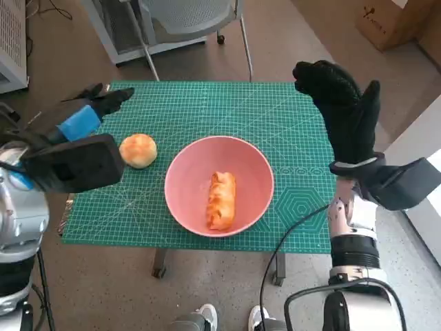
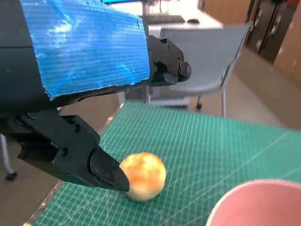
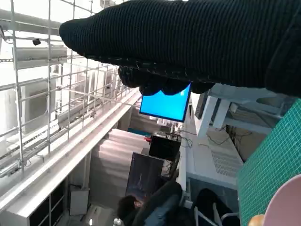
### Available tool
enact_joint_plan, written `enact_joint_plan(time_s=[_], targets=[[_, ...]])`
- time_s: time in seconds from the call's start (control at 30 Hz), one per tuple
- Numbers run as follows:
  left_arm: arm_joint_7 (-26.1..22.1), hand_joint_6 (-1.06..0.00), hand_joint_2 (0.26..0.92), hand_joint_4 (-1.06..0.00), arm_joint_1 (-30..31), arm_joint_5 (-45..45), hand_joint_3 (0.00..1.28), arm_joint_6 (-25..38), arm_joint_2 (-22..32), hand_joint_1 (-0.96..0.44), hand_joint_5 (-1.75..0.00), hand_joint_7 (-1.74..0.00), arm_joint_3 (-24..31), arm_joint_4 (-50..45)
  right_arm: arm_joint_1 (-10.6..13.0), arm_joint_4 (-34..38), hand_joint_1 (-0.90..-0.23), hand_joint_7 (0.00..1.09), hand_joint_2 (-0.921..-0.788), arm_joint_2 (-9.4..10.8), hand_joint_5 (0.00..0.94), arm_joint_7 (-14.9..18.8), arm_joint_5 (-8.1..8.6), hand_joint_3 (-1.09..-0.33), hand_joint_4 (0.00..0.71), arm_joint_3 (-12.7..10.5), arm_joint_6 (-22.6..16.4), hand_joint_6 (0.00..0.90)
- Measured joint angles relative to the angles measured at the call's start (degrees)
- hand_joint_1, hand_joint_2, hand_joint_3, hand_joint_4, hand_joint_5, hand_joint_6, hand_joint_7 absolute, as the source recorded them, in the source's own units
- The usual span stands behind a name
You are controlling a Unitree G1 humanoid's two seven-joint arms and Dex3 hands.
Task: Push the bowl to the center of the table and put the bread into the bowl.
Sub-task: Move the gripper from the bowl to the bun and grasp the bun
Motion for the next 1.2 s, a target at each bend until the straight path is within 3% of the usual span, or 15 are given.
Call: enact_joint_plan(time_s=[0.37,1.2], targets=[[2.24,-0.19,0.704,0.0,-7.49,3.57,0.0,-0.46,-3.4,0.03,0.0,0.0,-6.78,14.39,-0.21,0.37,-0.535,0.0,-0.921,-0.78,0.001,0.92,0.14,-0.53,0.245,-0.23,-0.07,0.355],[13.3,-0.2,0.695,0.0,-26.5,8.37,0.0,-9.97,-16.26,-0.1,0.0,0.0,-20.29,62.88,0.05,-0.39,-0.546,0.0,-0.921,-1.45,0.001,0.5,-0.06,-0.538,0.25,-0.35,-0.88,0.36]])
